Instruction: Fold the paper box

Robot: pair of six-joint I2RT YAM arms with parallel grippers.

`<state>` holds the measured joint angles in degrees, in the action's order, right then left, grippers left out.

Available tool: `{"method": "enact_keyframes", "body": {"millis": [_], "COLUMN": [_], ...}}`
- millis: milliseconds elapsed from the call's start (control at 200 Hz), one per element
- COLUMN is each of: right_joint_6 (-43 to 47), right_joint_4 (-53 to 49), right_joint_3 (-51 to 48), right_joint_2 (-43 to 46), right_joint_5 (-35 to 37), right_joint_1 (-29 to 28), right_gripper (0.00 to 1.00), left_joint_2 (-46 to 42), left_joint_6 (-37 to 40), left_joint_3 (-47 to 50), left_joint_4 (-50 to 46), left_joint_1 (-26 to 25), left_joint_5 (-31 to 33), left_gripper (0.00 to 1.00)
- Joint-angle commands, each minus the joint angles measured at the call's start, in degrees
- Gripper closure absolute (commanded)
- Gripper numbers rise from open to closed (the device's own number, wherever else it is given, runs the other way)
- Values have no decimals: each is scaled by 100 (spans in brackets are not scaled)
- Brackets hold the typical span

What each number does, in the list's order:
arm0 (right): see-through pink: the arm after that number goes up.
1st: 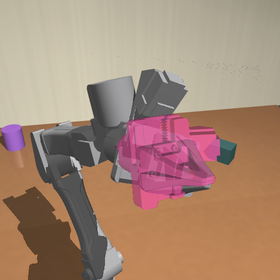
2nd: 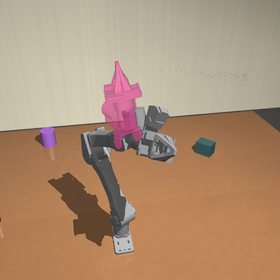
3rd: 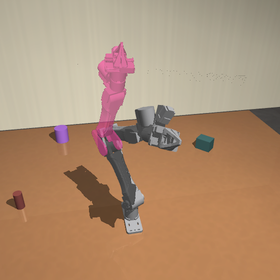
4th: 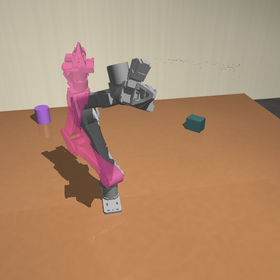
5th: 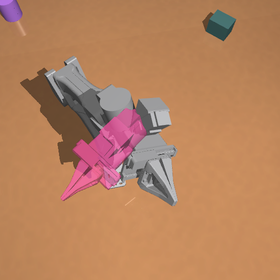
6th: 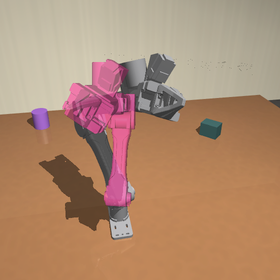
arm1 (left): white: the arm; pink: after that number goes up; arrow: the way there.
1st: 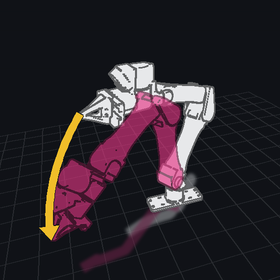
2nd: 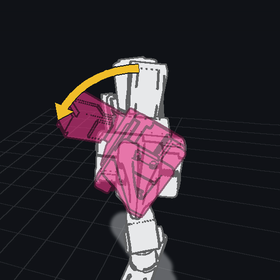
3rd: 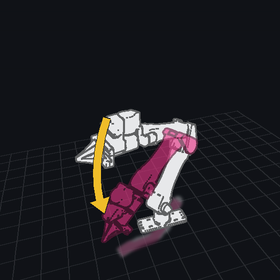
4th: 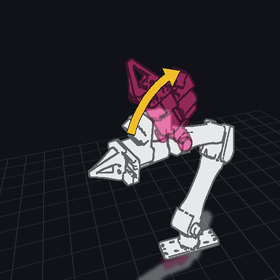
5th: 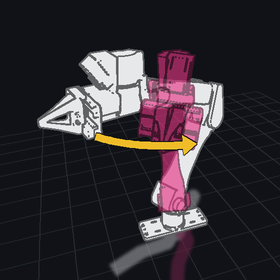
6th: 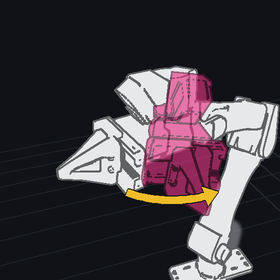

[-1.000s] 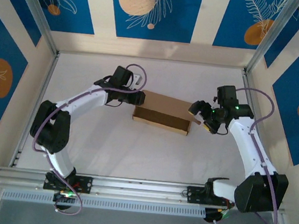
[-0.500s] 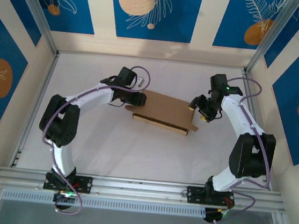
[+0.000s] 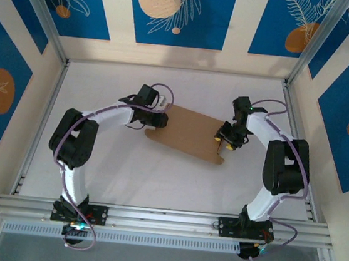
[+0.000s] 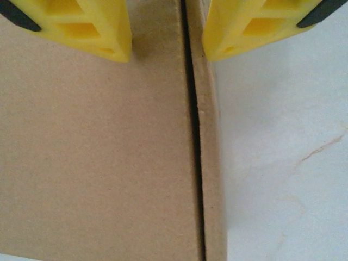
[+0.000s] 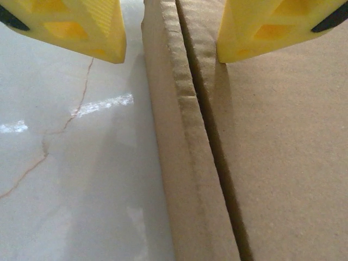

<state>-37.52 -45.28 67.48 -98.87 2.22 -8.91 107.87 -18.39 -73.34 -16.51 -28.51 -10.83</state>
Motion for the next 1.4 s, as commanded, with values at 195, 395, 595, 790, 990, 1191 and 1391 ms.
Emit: {"method": "enact_keyframes", "body": {"millis": [195, 395, 595, 790, 990, 1191, 1391], "right_joint_6": [279, 913, 1148, 1333, 1497, 1511, 1497], "right_joint_4": [-101, -154, -260, -109, 16, 54, 82], "right_joint_3": [132, 356, 440, 255, 203, 156, 183], "right_joint_2": [-501, -463, -412, -135, -34, -87, -131], "right_joint_5": [806, 805, 1088, 847, 549, 456, 376], "right_joint_1": [-171, -539, -1000, -924, -916, -935, -938], "right_gripper": [59, 64, 64, 65, 65, 66, 66], "left_joint_2": [339, -521, -1760, -1901, -1351, -1628, -1526], "left_joint_6": [-399, -684, -851, -740, -595, -719, -876], "left_joint_3": [508, 1331, 2007, 1785, 1770, 1934, 2033], "left_joint_4": [-176, -24, -95, -314, -36, 492, 700], "left_joint_1": [88, 89, 216, 603, 856, 856, 839], "left_joint_5": [84, 55, 534, 313, -285, -676, -1070], "left_gripper": [69, 75, 70, 64, 60, 59, 56]}}
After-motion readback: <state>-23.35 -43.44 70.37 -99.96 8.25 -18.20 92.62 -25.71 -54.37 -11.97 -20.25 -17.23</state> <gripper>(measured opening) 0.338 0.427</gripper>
